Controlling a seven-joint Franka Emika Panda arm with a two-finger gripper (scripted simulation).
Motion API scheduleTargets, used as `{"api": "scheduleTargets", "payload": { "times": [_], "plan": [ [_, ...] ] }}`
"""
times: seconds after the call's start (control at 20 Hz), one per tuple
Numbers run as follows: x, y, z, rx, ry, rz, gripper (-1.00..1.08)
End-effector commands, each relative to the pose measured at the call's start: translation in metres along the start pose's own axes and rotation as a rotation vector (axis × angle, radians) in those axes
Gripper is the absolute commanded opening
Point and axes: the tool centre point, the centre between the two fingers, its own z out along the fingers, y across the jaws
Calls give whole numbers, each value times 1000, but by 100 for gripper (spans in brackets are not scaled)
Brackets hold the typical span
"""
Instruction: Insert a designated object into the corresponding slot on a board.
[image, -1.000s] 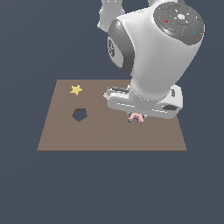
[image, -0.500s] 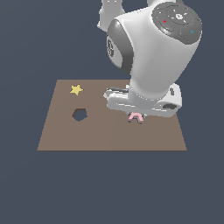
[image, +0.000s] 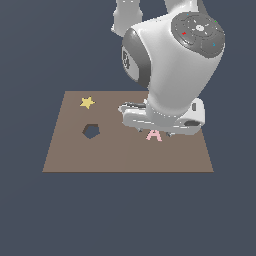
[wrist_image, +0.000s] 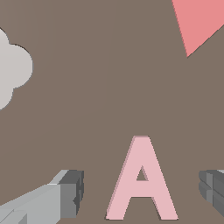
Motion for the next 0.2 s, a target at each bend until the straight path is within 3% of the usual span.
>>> {"api": "scheduleTargets", "payload": {
  "times": [0.0,0.15],
  "plan": [
    [0,0,0,0,0,0,100],
    [0,0,0,0,0,0,100]
  ]
}}
